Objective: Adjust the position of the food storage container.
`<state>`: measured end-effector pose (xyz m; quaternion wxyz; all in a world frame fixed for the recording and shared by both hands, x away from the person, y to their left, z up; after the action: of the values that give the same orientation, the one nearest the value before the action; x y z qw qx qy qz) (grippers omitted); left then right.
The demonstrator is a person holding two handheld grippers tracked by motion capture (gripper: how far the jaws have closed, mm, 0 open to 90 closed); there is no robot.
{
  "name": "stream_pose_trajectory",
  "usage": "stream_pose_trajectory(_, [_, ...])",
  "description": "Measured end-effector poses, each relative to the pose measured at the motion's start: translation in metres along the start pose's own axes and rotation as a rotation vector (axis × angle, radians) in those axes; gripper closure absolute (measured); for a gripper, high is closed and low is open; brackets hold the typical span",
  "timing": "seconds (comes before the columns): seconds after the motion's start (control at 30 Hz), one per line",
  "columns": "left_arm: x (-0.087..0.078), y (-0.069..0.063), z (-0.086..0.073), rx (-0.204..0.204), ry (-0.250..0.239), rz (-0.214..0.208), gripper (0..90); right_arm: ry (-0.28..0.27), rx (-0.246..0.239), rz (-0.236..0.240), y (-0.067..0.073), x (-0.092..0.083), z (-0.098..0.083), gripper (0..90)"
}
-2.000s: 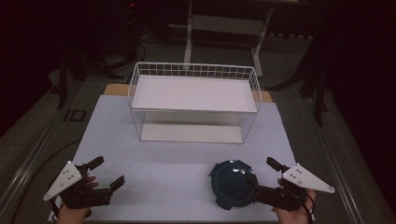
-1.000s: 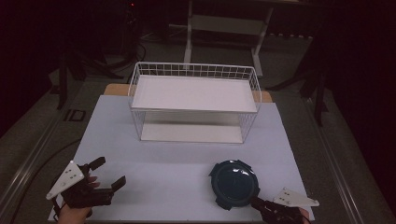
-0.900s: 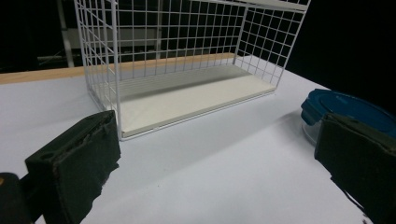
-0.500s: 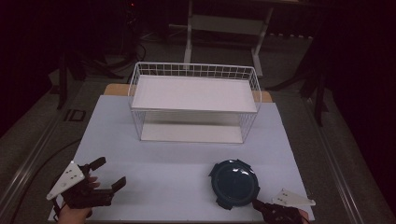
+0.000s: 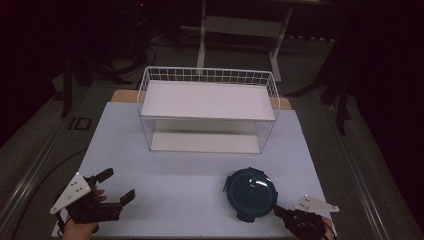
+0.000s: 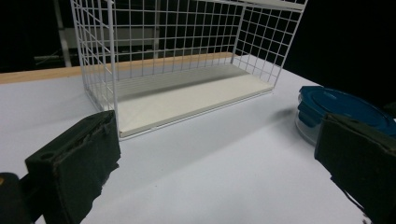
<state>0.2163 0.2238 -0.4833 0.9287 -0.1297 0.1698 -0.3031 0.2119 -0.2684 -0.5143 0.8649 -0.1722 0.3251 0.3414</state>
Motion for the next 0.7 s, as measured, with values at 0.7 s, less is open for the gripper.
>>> stream_pose_trajectory(0.7, [0.001, -0.001, 0.0, 0.009, 0.003, 0.0, 0.3, -0.001, 0.011, -0.047, -0.029, 0.013, 0.013, 90.0])
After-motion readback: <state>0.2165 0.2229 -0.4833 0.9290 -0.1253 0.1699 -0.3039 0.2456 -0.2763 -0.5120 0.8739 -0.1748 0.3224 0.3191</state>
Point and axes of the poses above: each handheld gripper's, and its own axes: x roughly forward along the jaws, z roughly out of its top, y roughly to its left, the point moved 5 cm from there along x, roughly forward along the jaws, and after that the axes turned 12 degrees about -x, right-handed, at the moved point
